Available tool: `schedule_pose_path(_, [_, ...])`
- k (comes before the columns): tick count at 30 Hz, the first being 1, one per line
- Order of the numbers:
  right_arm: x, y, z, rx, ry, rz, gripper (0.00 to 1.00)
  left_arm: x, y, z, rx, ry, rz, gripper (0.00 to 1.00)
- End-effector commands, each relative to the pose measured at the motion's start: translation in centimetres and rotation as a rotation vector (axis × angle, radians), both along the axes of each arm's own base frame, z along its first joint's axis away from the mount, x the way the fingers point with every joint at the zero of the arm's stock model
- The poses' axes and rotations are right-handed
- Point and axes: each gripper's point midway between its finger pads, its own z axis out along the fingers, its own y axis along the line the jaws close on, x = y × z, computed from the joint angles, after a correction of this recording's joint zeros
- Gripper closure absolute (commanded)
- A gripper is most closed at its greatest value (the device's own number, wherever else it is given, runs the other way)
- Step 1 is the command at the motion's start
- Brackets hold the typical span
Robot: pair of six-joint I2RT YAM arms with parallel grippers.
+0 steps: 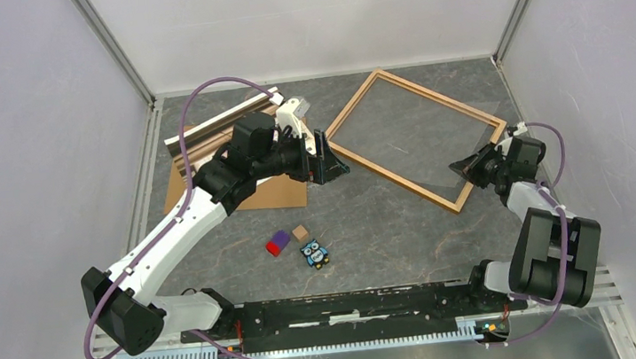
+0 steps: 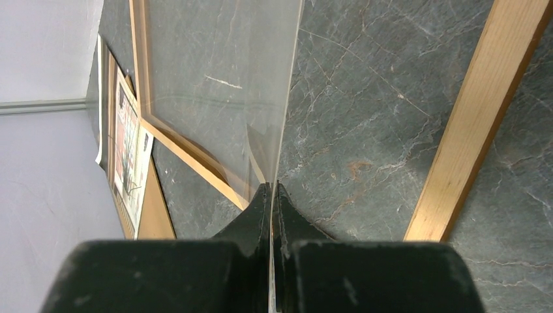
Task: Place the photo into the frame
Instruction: Place the photo frame item in the photo frame.
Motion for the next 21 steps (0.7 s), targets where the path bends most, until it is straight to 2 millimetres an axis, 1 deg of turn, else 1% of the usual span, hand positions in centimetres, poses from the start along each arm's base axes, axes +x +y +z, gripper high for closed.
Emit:
schedule_pose_path(1, [1.23, -0.53, 1.7, -0.043, -0.057, 0.022, 1.0, 0.18, -0.63, 0.84, -0.026, -0.047, -0.03, 0.0])
schedule_pose_path(21, [1.05, -1.21, 2.38, -0.067, -0.068, 0.006, 1.0, 0.18, -0.63, 0.86, -0.027, -0.047, -0.031, 0.0])
